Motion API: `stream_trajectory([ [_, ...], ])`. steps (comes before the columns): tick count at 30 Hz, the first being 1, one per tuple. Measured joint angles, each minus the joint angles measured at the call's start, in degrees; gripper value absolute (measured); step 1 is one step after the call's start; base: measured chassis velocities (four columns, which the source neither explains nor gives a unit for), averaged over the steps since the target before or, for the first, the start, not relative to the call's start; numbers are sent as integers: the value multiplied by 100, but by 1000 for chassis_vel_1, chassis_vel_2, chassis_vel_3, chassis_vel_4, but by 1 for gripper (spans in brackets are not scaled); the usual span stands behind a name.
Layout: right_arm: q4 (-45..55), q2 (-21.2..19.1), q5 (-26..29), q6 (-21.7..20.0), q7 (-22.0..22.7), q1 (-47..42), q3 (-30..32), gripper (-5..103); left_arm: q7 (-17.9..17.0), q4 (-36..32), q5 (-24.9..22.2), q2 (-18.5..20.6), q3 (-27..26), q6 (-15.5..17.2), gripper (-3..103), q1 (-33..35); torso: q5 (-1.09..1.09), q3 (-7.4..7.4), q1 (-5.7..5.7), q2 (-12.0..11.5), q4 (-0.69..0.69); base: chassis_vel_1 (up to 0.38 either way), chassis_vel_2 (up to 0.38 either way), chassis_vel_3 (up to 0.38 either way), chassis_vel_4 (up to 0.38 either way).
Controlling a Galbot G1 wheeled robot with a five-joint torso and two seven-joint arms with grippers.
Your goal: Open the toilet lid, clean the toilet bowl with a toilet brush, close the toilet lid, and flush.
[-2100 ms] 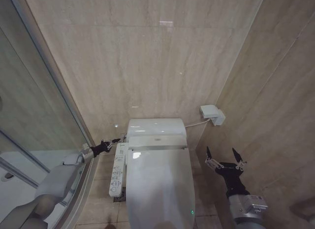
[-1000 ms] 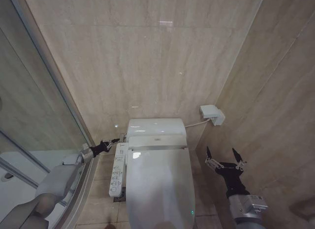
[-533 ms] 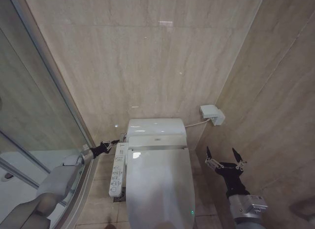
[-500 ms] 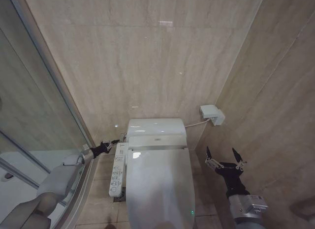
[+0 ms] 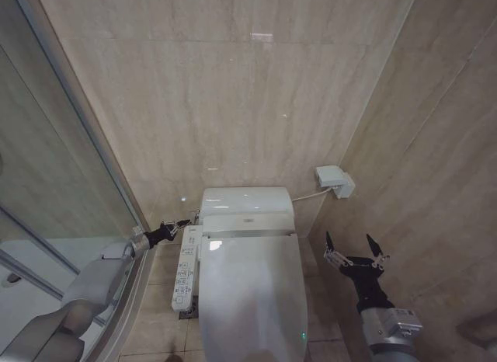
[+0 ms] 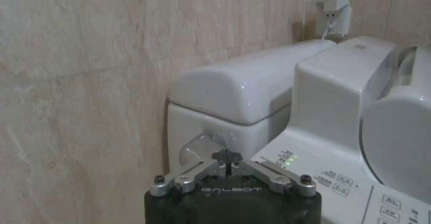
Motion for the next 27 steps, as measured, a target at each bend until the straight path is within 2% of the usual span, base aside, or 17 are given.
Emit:
stream_trajectory([
  [27, 0, 0, 0, 0, 0, 0, 0, 100, -76, 199, -13, -78, -85, 156, 0, 87, 0, 0, 0, 0, 0, 0, 0, 0, 0],
])
